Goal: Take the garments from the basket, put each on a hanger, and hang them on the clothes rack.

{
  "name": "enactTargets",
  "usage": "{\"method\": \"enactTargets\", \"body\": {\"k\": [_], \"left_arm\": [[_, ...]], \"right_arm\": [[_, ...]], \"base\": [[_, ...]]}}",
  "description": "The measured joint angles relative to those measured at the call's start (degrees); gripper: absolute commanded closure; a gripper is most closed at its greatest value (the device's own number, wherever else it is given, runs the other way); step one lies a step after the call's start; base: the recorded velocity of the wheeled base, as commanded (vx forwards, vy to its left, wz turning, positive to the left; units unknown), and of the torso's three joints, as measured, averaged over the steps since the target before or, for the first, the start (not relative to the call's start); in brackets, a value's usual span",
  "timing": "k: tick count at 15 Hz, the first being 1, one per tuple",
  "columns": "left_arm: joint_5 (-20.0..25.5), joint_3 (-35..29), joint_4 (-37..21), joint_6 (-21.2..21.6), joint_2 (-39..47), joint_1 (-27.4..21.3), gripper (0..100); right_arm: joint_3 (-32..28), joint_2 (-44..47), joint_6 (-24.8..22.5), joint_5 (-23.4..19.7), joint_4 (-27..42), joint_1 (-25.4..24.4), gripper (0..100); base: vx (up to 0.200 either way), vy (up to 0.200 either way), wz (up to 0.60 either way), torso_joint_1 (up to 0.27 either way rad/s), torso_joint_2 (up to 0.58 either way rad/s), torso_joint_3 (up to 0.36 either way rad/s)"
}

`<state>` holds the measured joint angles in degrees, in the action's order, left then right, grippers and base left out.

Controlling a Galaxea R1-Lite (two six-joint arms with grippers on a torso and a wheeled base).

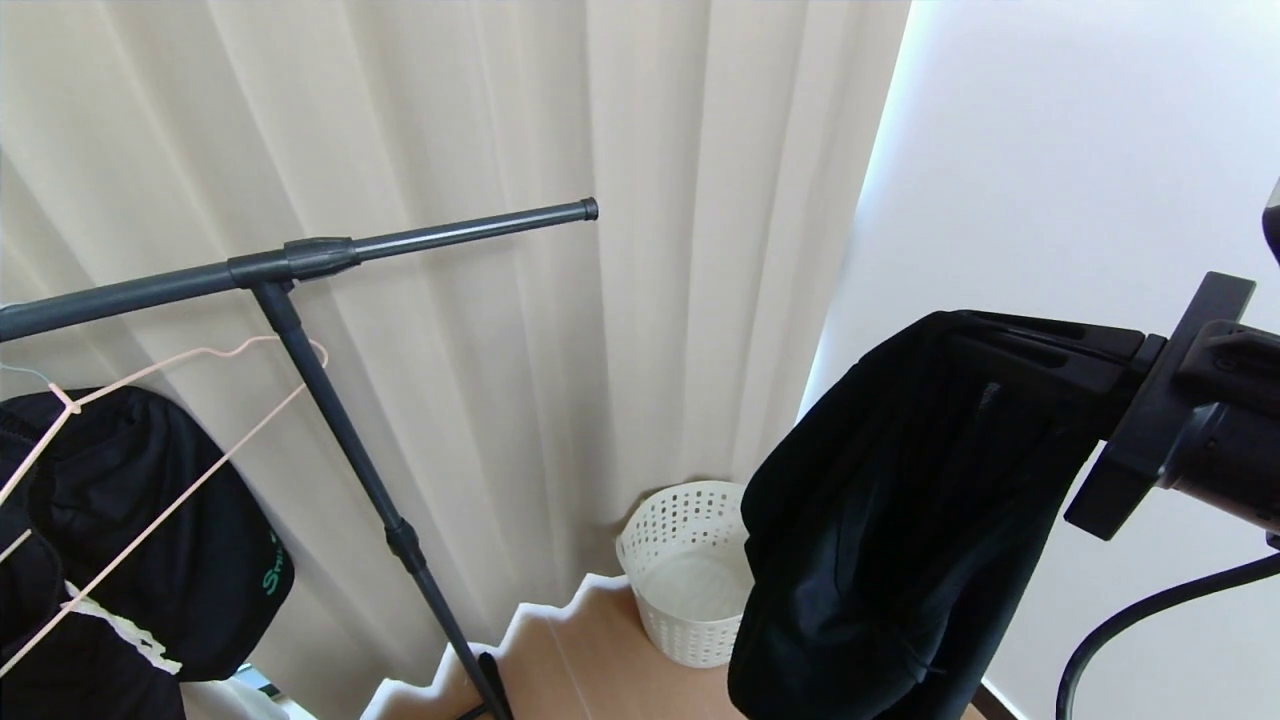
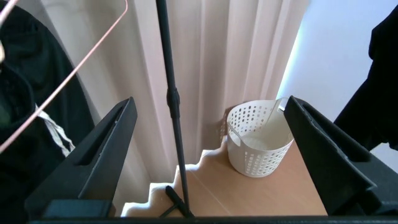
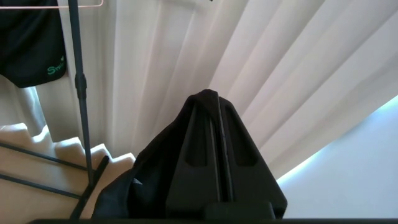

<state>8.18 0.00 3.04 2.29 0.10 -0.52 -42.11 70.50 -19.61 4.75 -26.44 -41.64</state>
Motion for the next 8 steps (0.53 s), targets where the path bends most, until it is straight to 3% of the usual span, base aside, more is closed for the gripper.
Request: {"method": "enactTargets", "body": {"k": [5, 8], "left_arm": [[-0.1, 0.0, 0.0, 0.0, 0.0, 0.0, 0], [0.1, 0.0, 0.0, 0.4, 0.0, 0.0, 0]], "right_arm": [[0.3, 0.1, -0.1, 0.0, -0.1, 0.0, 100], [0.3, 0.1, -0.1, 0.1, -0.1, 0.0, 100]], "base": [[0.000, 0.000, 0.00, 0.139, -0.31, -0.170], [0.000, 0.000, 0.60, 0.012, -0.02, -0.015]]}}
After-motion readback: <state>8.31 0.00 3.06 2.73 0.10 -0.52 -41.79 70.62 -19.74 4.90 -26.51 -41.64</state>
